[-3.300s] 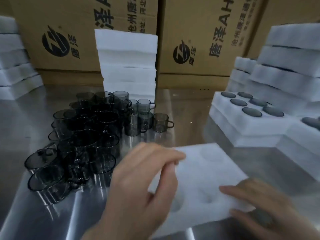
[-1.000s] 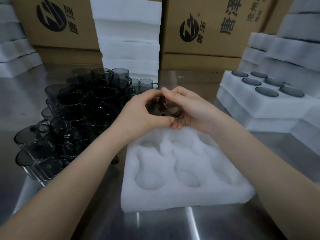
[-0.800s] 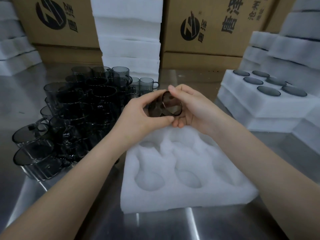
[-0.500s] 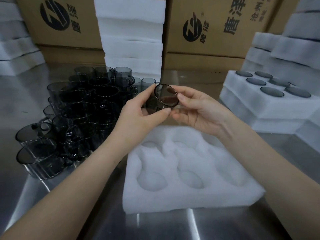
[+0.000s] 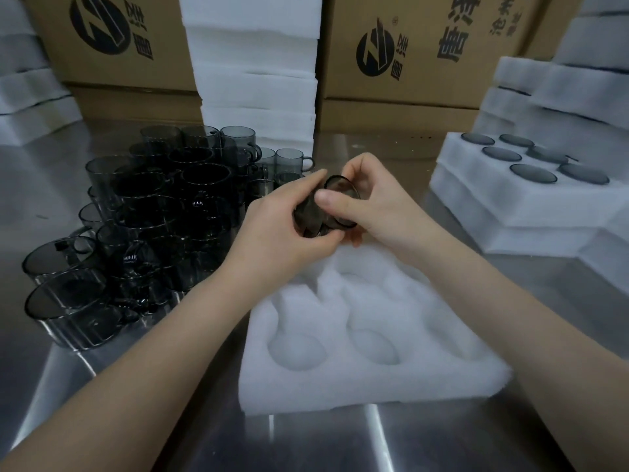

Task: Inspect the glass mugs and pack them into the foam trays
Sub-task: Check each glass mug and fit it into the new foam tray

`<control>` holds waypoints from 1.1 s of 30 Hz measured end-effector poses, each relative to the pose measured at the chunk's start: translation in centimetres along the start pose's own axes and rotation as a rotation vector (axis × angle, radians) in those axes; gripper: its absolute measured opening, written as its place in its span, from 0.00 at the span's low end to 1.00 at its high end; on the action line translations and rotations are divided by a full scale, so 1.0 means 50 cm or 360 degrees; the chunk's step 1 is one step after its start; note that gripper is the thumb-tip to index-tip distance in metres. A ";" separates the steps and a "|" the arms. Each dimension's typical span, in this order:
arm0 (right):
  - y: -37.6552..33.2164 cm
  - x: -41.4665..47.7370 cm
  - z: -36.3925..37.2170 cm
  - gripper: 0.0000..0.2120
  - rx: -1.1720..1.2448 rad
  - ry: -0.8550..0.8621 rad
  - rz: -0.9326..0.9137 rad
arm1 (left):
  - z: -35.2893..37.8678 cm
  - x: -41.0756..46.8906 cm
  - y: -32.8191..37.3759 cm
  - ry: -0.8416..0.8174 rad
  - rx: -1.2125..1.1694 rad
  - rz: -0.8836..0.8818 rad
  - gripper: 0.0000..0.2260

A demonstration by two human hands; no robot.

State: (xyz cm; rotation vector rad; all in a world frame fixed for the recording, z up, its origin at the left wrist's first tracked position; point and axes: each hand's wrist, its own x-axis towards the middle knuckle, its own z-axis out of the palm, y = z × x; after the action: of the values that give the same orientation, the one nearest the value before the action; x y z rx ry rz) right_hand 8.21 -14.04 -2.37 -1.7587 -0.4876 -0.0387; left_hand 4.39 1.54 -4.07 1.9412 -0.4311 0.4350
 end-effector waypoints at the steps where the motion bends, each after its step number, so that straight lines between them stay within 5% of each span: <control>1: -0.002 0.000 0.000 0.24 -0.0019 0.0030 -0.0005 | 0.000 0.000 -0.001 -0.0016 -0.0003 0.0030 0.32; 10: -0.010 0.000 -0.012 0.08 0.0369 0.0012 0.0100 | -0.001 0.003 -0.010 0.0063 -0.0117 0.0092 0.23; 15: -0.014 0.002 -0.017 0.12 0.0732 -0.0074 0.0124 | -0.001 0.002 -0.011 0.0194 -0.0352 0.0009 0.20; 22: -0.003 -0.005 -0.013 0.23 0.0263 -0.0303 -0.0048 | -0.008 0.001 -0.005 0.0291 -0.0283 -0.0095 0.19; 28: -0.014 -0.015 0.005 0.22 -0.0102 -0.0205 -0.0222 | -0.007 0.003 -0.007 0.0155 -0.0112 -0.0084 0.34; 33: -0.017 -0.020 0.009 0.24 -0.0298 -0.0174 -0.0272 | -0.006 0.000 -0.007 0.0036 -0.0103 -0.0068 0.36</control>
State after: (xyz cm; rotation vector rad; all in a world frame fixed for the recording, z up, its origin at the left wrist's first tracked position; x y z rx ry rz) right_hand 6.88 -13.76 -1.99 -1.9045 -0.7332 -0.1124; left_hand 4.53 1.93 -4.23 1.8779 -0.3842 0.4101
